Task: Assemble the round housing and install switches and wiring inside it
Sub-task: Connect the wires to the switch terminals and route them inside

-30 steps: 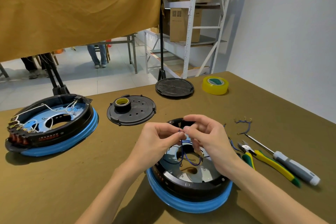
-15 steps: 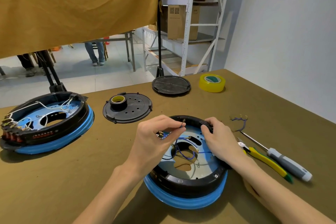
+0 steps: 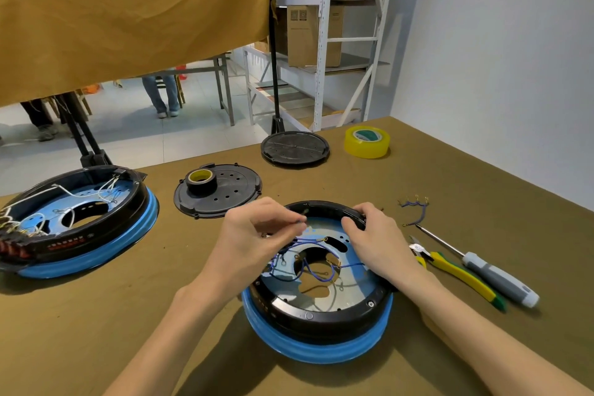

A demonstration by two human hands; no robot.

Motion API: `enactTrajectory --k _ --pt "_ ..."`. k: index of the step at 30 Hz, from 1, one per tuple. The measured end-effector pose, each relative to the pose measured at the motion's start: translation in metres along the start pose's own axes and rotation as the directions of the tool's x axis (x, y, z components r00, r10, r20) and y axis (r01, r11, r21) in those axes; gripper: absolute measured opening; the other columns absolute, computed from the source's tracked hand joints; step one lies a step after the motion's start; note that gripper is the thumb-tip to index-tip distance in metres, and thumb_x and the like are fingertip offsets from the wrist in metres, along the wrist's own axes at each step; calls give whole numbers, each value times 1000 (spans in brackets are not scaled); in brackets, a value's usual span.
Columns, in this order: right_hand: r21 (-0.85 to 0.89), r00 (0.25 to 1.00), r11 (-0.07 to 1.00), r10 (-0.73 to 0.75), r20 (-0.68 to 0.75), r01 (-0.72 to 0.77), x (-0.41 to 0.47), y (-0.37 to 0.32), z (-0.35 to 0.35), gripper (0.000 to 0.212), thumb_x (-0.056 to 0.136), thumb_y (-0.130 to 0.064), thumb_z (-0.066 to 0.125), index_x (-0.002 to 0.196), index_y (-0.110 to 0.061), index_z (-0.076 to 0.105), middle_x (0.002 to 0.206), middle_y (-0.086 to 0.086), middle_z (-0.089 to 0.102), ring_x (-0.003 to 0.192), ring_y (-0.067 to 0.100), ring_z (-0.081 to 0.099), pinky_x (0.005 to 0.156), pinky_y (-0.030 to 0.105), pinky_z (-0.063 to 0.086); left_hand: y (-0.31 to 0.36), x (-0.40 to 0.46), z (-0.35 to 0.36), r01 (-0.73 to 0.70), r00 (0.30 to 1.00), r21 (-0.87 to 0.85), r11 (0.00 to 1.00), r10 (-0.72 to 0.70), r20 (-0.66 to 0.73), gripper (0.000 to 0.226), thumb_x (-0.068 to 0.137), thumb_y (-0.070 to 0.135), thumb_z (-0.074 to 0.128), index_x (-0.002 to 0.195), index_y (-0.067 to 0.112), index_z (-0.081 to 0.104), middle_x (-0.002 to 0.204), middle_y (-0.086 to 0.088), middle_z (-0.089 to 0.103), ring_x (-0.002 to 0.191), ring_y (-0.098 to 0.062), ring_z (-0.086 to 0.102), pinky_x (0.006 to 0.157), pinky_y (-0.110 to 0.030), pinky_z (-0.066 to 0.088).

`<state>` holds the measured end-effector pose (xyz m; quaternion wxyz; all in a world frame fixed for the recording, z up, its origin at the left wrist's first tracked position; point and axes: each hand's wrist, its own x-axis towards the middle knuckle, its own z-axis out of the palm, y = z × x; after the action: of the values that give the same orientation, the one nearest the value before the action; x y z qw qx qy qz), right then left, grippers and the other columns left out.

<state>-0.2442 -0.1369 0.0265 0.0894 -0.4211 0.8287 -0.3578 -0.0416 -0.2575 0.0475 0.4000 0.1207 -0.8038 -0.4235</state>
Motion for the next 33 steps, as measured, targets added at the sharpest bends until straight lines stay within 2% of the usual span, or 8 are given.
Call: enactTrajectory --k 5,8,10,14,17,22,25,33 --pt "167 997 983 79 -17 -76 6 6 2 32 109 -33 35 89 -21 57 71 -2 55 62 14 48 54 32 32 11 2 -3 14 998 -22 1000 -15 -62 21 85 27 78 106 25 79 85 4 77 74 -19 76 70 -27 62" --pt "181 996 979 88 31 -92 11 12 0 29 110 -26 34 105 -19 62 76 -2 59 66 14 52 57 30 35 17 6 2 106 985 26 994 -108 132 16 87 34 76 103 30 79 85 7 77 71 -17 75 66 -28 62" --pt "198 995 977 66 70 -79 14 16 -7 27 109 -25 40 114 -20 67 82 -1 67 71 16 59 62 28 41 19 13 10 119 933 150 982 -162 322 9 93 31 74 100 35 79 87 15 75 72 -10 73 64 -25 59" --pt "337 994 940 9 113 -47 15 23 -18 24 106 -29 54 102 -21 76 99 4 75 97 23 68 85 33 51 21 24 31 -8 848 362 932 -185 497 13 100 32 65 101 34 78 88 21 71 78 -1 65 66 -13 48" --pt "395 995 918 -15 103 -27 13 24 -17 24 105 -27 55 102 -15 76 102 15 74 102 33 67 93 46 52 20 31 47 -8 829 376 927 -204 521 13 99 36 66 94 30 77 85 13 71 81 -5 63 69 -21 52" --pt "431 996 901 8 94 -48 13 26 -15 24 105 -26 55 106 -15 76 101 12 75 102 30 69 94 46 53 11 39 57 -27 813 364 931 -191 550 9 96 33 72 100 33 79 87 10 69 84 -11 64 78 -35 56" --pt "432 997 901 10 77 -43 13 27 -13 24 105 -26 55 106 -15 76 101 10 75 100 27 69 94 46 53 5 40 57 -40 816 359 932 -177 550 10 95 34 71 101 36 79 87 10 70 86 -11 66 79 -37 57" --pt "450 999 893 -2 51 -21 15 30 -9 24 105 -25 56 105 -11 76 101 22 72 101 39 66 93 54 52 1 39 61 -60 800 382 922 -184 572 11 95 38 69 100 37 80 89 14 70 87 -6 65 80 -40 57"
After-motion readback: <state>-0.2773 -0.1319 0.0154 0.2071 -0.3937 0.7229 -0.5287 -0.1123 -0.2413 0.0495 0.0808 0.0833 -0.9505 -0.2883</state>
